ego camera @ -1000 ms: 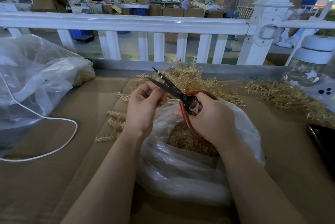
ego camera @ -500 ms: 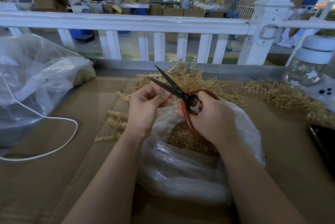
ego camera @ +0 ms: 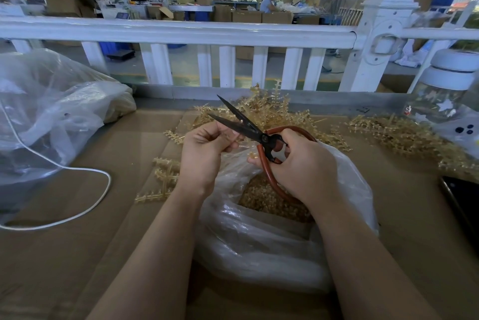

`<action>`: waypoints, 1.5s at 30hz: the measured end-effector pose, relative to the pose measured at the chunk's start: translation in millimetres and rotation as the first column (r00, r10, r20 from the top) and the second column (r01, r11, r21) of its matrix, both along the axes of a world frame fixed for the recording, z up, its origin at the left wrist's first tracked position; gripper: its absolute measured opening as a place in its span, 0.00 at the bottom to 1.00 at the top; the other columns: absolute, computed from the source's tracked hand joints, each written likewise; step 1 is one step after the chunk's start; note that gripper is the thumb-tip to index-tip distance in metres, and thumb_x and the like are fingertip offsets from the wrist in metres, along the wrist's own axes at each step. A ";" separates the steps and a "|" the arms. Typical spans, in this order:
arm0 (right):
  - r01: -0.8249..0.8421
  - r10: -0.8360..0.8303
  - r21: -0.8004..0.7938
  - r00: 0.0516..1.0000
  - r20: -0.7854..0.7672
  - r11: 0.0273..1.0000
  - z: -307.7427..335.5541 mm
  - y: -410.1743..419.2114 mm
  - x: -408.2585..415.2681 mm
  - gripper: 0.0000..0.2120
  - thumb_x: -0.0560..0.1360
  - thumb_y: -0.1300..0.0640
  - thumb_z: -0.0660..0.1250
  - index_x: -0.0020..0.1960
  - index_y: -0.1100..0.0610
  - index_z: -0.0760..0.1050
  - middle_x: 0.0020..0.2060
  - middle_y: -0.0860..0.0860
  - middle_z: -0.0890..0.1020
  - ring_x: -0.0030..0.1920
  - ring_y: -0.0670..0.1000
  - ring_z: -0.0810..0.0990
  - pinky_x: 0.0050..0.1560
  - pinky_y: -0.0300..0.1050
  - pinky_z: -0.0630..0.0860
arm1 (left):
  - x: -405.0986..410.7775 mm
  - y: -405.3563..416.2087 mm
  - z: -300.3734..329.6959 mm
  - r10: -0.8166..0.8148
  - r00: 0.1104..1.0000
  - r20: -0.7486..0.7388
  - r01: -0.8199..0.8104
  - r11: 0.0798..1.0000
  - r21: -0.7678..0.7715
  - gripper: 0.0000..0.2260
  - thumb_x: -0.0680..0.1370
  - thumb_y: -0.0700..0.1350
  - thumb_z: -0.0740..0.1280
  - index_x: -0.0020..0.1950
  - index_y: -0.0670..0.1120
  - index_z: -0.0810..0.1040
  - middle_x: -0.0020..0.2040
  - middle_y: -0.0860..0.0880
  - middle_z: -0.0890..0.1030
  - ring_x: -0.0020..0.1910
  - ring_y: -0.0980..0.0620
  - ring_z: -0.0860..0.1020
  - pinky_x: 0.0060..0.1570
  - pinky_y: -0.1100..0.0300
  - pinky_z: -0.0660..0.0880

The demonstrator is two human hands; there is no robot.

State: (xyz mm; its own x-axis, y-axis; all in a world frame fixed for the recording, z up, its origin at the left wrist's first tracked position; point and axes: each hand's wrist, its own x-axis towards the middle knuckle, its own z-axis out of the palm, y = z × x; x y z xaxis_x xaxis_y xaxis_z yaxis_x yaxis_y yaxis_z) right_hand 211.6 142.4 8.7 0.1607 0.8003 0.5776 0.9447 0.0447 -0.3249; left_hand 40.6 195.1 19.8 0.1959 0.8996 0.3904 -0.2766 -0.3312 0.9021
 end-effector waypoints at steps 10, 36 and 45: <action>-0.013 0.014 0.042 1.000 -0.026 0.999 -1.1 -1.0 -1.9 0.24 0.71 0.29 0.66 0.46 0.50 0.80 0.34 0.42 0.82 0.34 0.43 0.78 0.35 0.42 0.79 | 1.0 0.2 0.2 -0.016 0.999 0.029 0.017 1.000 -0.017 0.12 0.78 0.32 0.65 0.37 0.44 0.80 0.31 0.52 0.79 0.34 0.54 0.74 0.40 0.61 0.72; -0.036 0.036 0.088 0.999 0.005 0.995 0.0 -2.2 -3.4 0.31 0.70 0.23 0.54 0.45 0.48 0.79 0.32 0.42 0.80 0.31 0.43 0.77 0.32 0.42 0.78 | 2.6 3.4 -4.2 0.052 0.997 -0.062 -0.049 0.998 0.050 0.12 0.78 0.29 0.64 0.44 0.44 0.81 0.34 0.50 0.80 0.36 0.54 0.76 0.42 0.62 0.75; -0.035 0.036 0.064 0.999 -0.015 0.997 -1.4 -0.7 -2.2 0.28 0.69 0.25 0.62 0.44 0.50 0.80 0.33 0.43 0.81 0.33 0.43 0.78 0.34 0.42 0.78 | 4.4 0.7 -2.7 -0.003 0.999 -0.036 0.006 0.997 0.078 0.05 0.79 0.29 0.62 0.47 0.33 0.77 0.36 0.51 0.81 0.36 0.55 0.77 0.41 0.64 0.75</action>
